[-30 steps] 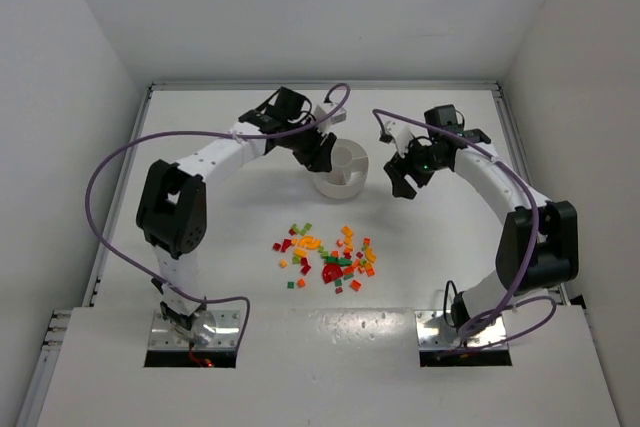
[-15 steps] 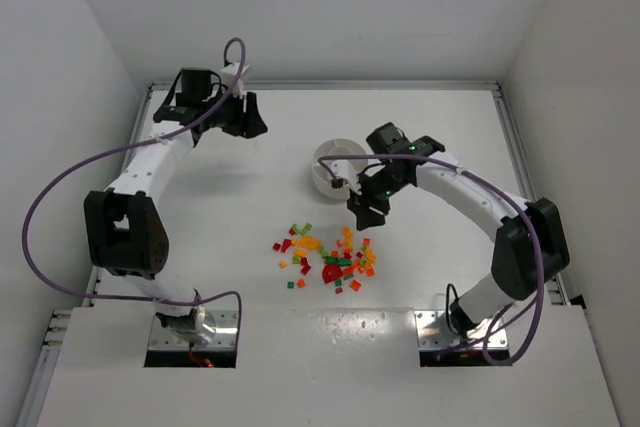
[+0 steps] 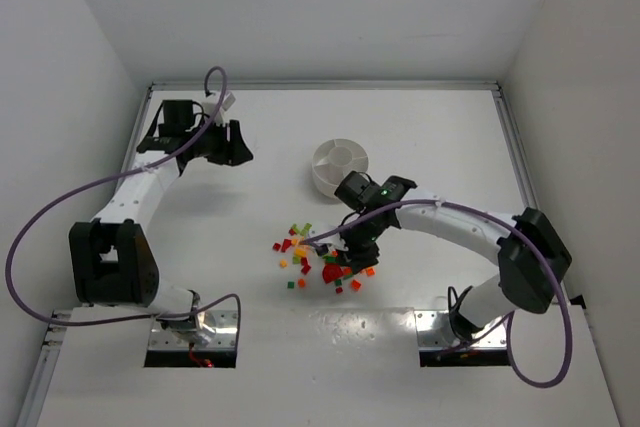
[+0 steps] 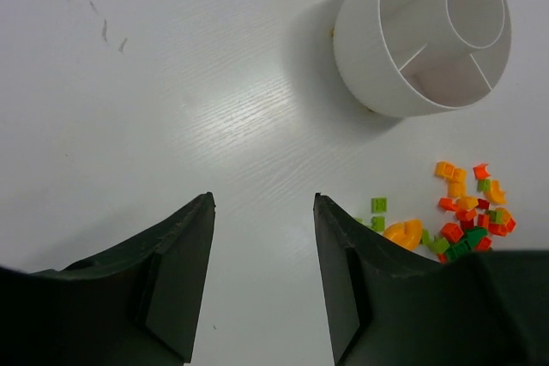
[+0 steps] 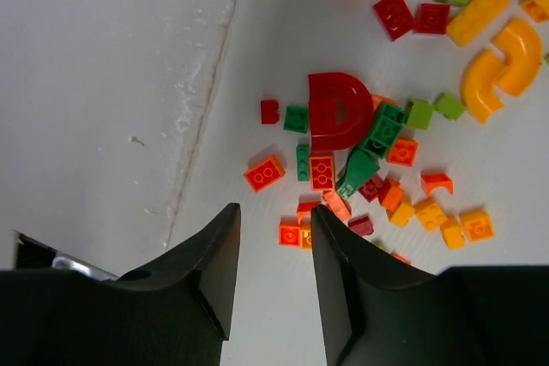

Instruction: Sort the legos into containers by color

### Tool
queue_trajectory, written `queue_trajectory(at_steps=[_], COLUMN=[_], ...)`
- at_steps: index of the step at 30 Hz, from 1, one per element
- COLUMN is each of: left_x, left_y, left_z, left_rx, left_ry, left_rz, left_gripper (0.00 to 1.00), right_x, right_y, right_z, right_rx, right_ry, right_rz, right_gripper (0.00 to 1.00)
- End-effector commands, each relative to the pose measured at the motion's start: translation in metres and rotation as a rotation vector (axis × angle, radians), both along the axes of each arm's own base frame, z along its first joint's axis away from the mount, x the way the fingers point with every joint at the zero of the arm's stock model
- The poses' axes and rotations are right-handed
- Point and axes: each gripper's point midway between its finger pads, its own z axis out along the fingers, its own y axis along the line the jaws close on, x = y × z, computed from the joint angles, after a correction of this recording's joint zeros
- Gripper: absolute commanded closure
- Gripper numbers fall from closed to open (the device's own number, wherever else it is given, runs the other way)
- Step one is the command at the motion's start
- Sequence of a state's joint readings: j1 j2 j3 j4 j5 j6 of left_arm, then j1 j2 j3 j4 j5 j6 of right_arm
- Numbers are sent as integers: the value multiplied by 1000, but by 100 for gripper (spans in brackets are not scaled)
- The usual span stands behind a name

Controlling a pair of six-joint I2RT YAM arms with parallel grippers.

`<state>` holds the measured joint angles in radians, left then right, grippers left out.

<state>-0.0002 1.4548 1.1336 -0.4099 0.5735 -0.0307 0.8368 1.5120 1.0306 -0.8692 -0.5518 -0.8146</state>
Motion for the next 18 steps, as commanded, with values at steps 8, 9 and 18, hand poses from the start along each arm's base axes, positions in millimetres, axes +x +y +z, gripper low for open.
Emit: queue_trajectory(at_steps=[8,9,18], left_x=[-15,-15,-29], left_y=[15,15,22], left_z=[9,9,0], left_rx=[23,23,55], left_ry=[-90,-90,-91], left_rz=[3,3,22], left_gripper=[44,44,44], right_x=[16,14,5], right_y=[43,42,48], right_z=[-23,-29,-55], right_rx=[29,11,-43], right_ry=[-139,-136,-194], right_rz=[63,61,97], right_gripper=[63,63,63])
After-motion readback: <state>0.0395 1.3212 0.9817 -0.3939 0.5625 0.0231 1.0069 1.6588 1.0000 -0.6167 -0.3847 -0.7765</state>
